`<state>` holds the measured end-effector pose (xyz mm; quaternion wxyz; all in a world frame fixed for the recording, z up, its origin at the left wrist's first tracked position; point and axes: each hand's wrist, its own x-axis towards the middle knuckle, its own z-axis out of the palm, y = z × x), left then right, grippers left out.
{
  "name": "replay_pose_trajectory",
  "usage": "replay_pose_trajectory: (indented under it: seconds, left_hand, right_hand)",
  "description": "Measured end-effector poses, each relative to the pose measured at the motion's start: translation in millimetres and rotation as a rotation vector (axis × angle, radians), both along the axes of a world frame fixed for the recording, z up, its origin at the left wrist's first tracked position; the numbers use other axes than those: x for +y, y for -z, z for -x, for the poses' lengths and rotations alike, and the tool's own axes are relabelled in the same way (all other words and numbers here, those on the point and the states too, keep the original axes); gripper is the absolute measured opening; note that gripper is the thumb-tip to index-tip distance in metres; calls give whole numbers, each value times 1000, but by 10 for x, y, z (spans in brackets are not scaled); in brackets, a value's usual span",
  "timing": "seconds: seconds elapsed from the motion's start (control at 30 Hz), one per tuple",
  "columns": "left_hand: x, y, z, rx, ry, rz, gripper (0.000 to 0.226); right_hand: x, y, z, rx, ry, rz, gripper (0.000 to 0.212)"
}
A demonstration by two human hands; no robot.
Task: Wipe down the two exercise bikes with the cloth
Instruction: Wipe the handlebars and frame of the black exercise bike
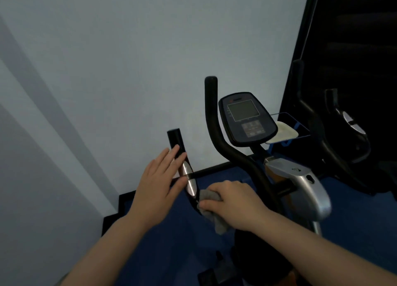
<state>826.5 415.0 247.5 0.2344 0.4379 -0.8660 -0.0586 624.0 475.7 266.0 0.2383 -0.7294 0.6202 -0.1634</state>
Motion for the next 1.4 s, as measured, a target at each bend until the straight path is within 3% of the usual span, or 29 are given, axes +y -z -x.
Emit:
replay_pose_trajectory:
  seconds: [0.07, 0.17, 0.27, 0.37, 0.57, 0.73, 0.9, 1.1, 1.27, 1.4]
  left_hand:
    - [-37, -42, -44, 19, 17, -9, 59]
    - [-99, -87, -76, 50, 86, -18, 55]
    - [-238, -199, -91, 137, 128, -33, 50]
    - [-322, -257, -117, 191, 169, -10, 50]
    - [-420, -225, -175, 214, 203, -5, 51]
    - [-461, -236, -159, 263, 208, -45, 50]
    - [-433, -204, -120, 365, 212, -131, 49]
    - [-399, -237, -107, 510, 204, -243, 49]
    - [-405, -216, -81, 595, 184, -279, 48]
    - [-364, -206, -29, 625, 166, -296, 44]
  right_hand:
    - [-82, 36, -28, -171, 98, -117, 33]
    - [-240, 46, -191, -598, 268, -228, 28]
    - [-538, -87, -427, -855, 398, -130, 22]
    - [-706, -162, -587, -809, 390, 48, 16]
    - [-490, 91, -443, -717, 283, 56, 13]
    - [-758, 6, -567, -910, 294, 72, 12]
    - [-669, 98, -513, -872, 217, 98, 6]
    - [-904, -57, -649, -1106, 152, 154, 22]
    - [-954, -66, -520, -843, 118, 143, 19]
    - [-935, -74, -609, -1002, 154, 139, 20]
